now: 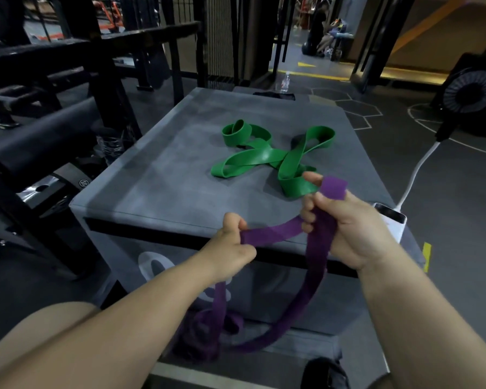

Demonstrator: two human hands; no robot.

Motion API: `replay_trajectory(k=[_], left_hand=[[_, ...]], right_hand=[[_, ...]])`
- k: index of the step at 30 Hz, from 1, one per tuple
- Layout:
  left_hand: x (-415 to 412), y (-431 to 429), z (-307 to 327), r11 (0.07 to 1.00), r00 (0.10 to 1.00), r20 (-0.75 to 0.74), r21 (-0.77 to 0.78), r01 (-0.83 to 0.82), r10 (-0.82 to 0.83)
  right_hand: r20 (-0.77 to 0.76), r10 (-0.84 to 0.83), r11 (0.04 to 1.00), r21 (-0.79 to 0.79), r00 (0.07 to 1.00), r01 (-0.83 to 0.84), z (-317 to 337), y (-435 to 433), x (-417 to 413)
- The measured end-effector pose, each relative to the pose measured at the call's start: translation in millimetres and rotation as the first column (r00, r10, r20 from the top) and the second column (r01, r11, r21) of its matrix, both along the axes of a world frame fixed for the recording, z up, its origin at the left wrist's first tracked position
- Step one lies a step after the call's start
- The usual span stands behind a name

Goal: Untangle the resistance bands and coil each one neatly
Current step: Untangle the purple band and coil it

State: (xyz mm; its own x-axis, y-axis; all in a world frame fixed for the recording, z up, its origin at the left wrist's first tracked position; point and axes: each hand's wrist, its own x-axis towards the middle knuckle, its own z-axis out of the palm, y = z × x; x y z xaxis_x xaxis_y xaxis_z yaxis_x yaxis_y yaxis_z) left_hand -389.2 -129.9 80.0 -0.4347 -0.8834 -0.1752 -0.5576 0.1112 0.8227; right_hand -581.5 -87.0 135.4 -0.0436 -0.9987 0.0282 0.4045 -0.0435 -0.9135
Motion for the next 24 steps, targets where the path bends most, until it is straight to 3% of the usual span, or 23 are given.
replay_trajectory(k=[4, 10, 14, 16, 18, 21, 24], left_hand=[[-5, 8, 0, 0.980, 0.984, -0.011, -0.084, 0.178, -0.179], [-1, 10, 4, 0.967, 0.969, -0.174, -0.216, 0.136, -0.176], [0, 8, 6, 0.957, 0.977, -0.169, -0.280, 0.076, -0.127], [-1, 6, 9, 0.985, 0.967, -0.247, -0.174, 0.016, -0.060], [-1, 4, 11, 0.997, 0.913, -0.402, 0.072, -0.041, 0.067], [2, 3, 16, 0.901, 0.759, -0.586, 0.434, -0.003, 0.285], [7, -3, 18, 0.845, 0.629, -0.687, 0.528, 0.086, 0.365]], right_hand=[[-0.244, -0.033, 0.999, 0.024, 0.969, 0.040, -23, -5, 18], [-0.562, 0.059, 0.996, 0.085, 0.825, -0.013, -43, -3, 29], [-0.570, 0.161, 0.985, 0.139, 0.806, -0.099, -44, -4, 32], [-0.398, 0.216, 0.966, 0.219, 0.892, -0.136, -42, -4, 32], [-0.262, 0.293, 0.944, 0.233, 0.919, -0.235, -38, -2, 30], [-0.233, 0.394, 0.916, 0.181, 0.889, -0.359, -36, -3, 23], [-0.294, 0.418, 0.908, 0.177, 0.859, -0.381, -34, -3, 18]])
